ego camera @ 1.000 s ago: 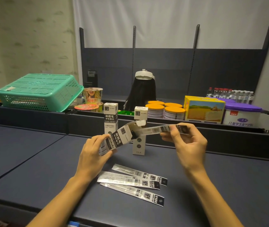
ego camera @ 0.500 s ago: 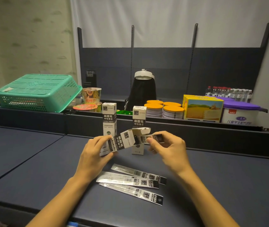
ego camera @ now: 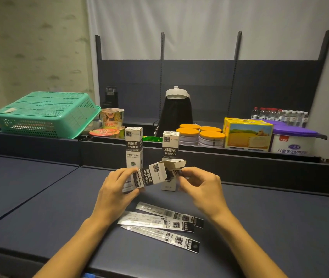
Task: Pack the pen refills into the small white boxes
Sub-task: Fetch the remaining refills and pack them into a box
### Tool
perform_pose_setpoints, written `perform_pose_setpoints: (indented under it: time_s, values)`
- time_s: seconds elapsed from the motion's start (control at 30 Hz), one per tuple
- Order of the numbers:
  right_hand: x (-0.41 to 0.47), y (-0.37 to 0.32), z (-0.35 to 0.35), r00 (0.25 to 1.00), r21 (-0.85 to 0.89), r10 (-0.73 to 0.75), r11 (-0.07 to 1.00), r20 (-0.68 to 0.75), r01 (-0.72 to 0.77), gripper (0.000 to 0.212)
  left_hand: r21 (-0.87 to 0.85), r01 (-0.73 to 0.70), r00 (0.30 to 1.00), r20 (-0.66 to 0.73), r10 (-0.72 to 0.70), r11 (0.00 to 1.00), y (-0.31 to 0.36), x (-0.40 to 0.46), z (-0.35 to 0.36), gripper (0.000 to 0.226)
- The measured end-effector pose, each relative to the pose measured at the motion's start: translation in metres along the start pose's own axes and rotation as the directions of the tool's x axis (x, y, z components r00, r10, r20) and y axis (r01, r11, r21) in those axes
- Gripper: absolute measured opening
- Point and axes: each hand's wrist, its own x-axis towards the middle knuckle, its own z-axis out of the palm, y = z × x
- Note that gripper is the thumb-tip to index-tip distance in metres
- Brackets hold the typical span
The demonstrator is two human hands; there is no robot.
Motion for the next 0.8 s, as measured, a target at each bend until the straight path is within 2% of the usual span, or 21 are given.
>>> perform_pose_setpoints:
  time_s: [0.17,0.33,0.63,0.8]
  values:
    - [0.000,-0.004,0.001,0.997,-0.026,-0.044,0.999,-0.062,0.043,0.019,0.000,0.009,1.000,-0.002,-0.009,1.000,0.000,0.000,0.000,0.071]
    - [0.001,0.003,0.003,0.988,-0.136,-0.113,0.986,-0.105,0.099,0.016,0.005,0.006,1.000,-0.002,-0.006,1.000,0.001,0.000,0.000,0.070]
    - [0.001,0.007,0.008,0.985,-0.237,-0.168,0.959,-0.033,0.156,0.018,0.013,-0.010,1.000,-0.006,0.010,1.000,0.003,0.001,0.000,0.070]
    - [-0.001,0.003,0.009,0.990,-0.286,-0.138,0.949,-0.001,0.132,0.014,0.026,-0.016,1.000,0.000,0.016,1.000,0.002,0.001,0.000,0.069]
